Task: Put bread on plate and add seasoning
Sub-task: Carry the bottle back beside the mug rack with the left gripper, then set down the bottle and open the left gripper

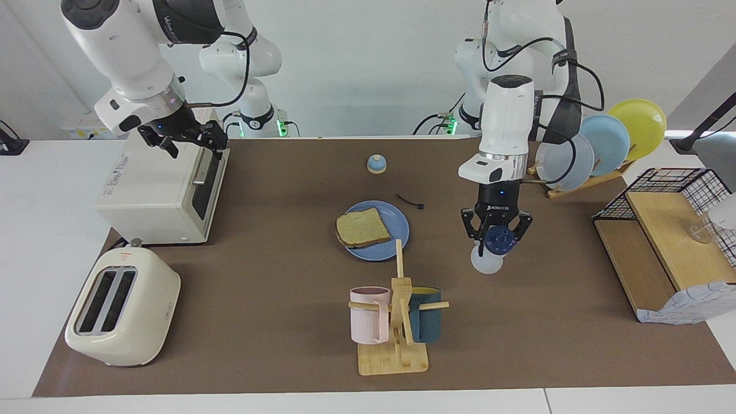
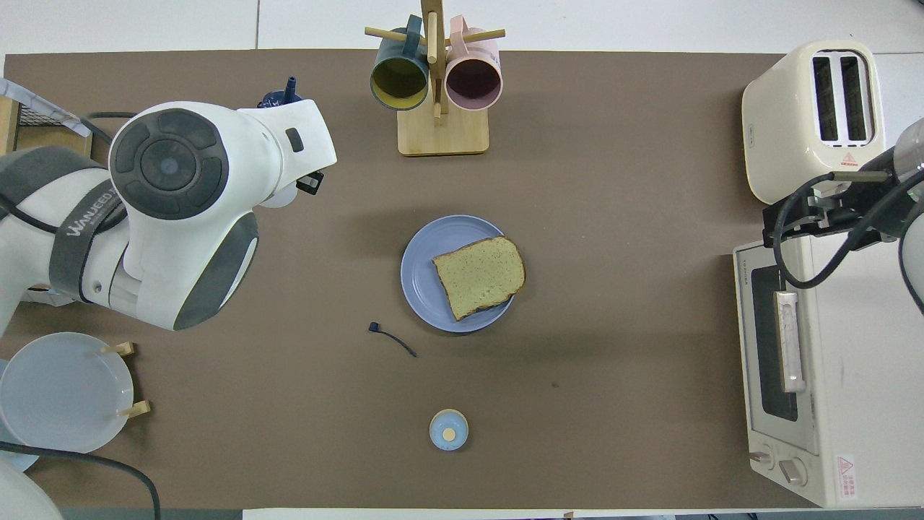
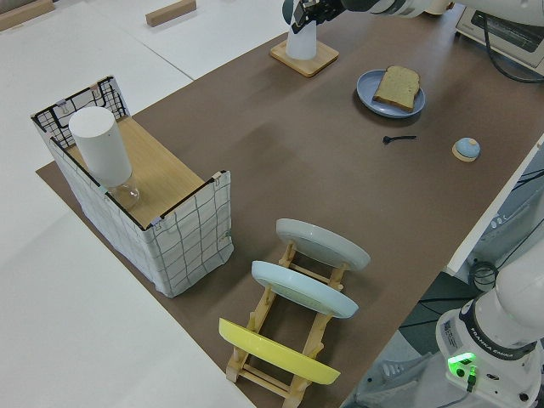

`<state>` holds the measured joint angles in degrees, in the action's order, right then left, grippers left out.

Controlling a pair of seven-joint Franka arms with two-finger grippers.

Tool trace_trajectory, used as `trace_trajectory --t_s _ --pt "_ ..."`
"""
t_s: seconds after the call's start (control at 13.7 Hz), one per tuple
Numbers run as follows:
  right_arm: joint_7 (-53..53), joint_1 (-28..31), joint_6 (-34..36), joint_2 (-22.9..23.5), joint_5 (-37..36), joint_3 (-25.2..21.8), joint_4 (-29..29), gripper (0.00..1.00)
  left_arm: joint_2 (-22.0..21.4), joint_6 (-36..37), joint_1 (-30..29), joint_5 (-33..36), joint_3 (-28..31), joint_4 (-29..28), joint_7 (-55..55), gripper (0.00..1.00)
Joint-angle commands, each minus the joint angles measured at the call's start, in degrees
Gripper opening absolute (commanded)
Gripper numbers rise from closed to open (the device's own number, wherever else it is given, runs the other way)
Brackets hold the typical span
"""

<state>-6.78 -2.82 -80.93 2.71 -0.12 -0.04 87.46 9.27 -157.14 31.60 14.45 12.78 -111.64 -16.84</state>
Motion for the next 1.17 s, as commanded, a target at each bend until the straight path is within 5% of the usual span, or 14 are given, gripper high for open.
trace_trajectory --t_s 0.0,0.36,1.09 --pt "1.86 0.97 -0.37 -1.31 1.08 0.39 1.48 1.0 4.33 -14.29 -2.06 -0.83 -0.56 -2.71 -5.56 0.0" --pt "1.86 0.97 -0.37 -1.31 1.08 0.39 1.48 1.0 16.71 -32.49 -5.15 -0.57 -0.47 -0.61 -4.7 0.0" --pt "1.86 0.97 -0.37 -1.31 1.08 0.39 1.48 1.0 24.03 -35.16 -8.84 0.58 -0.47 3.88 3.57 0.0"
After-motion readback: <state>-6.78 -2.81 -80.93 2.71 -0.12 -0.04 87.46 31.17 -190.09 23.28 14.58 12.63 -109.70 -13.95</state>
